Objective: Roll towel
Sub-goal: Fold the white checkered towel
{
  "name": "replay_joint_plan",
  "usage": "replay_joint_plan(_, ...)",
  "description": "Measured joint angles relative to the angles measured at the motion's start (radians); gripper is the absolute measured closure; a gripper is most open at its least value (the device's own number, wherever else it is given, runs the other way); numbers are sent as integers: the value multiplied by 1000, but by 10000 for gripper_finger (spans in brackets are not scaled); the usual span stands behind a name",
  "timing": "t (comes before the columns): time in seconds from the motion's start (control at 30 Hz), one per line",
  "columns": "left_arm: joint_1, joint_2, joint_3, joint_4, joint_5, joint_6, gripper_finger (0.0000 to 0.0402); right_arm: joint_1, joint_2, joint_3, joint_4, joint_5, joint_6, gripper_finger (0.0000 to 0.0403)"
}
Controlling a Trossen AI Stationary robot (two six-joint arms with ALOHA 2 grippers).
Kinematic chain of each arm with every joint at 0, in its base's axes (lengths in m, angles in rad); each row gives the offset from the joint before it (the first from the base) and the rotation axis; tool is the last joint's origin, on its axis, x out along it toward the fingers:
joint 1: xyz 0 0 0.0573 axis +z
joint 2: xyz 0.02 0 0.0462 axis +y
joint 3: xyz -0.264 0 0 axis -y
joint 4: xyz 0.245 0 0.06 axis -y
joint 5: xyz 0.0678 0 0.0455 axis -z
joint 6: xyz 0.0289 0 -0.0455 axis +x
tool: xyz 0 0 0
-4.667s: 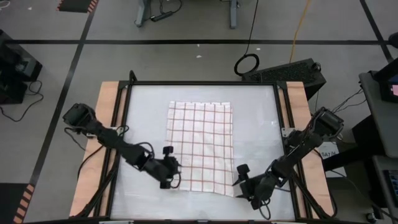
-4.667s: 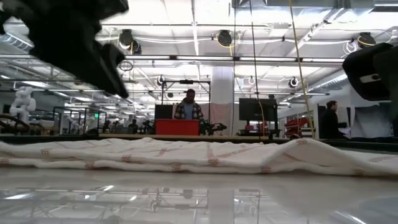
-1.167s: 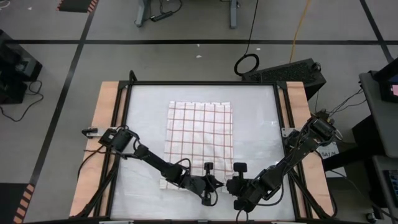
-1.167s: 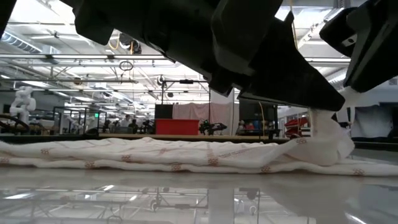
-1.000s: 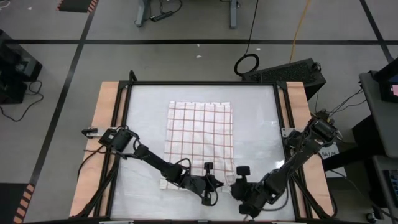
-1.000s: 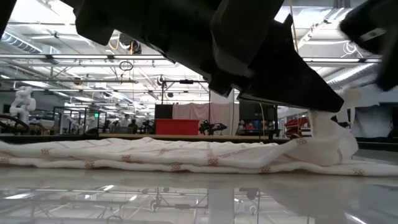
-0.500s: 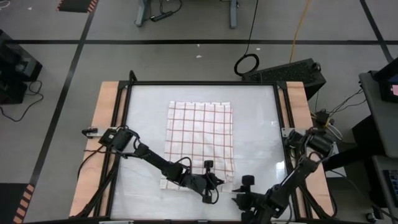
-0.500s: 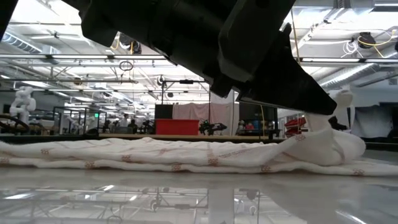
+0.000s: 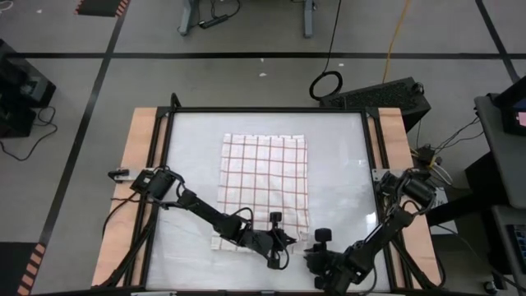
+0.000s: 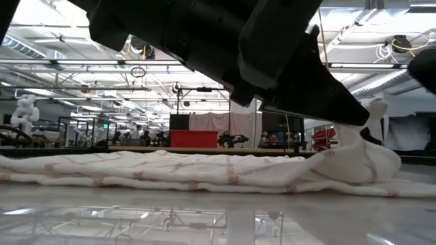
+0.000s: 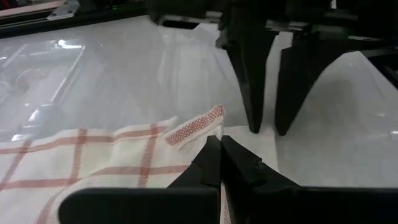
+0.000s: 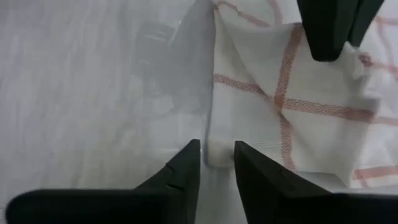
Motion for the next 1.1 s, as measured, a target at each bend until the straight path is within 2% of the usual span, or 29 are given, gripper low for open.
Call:
replay_joint_plan(0.13, 1, 0, 0, 0, 6, 0, 397, -29, -3, -12, 19, -75, -3, 359)
replay_joint_plan(0.23, 1, 0, 0, 0, 6, 0, 397, -29, -2, -12, 23, -68, -24, 393)
replay_joint_plan(0.47, 0, 0, 0, 14, 9, 0, 397, -29, -41, -19, 4, -32, -20, 399)
replay_joint_plan(0.63, 2, -2, 0, 55, 70, 1, 397, -30, -80, -18, 7, 34, -68, 399)
replay_joint_plan(0.77, 7, -2, 0, 14, 34, -2, 397, -30, -83, -18, 11, 49, -121, 399)
replay_joint_plan(0.97, 29, -2, 0, 2, 38, -27, 397, -29, -84, -18, 15, 53, -162, 399)
replay_joint_plan(1.1, 39, -2, 0, -1, 105, -27, 397, -28, -85, -17, 15, 78, -176, 399)
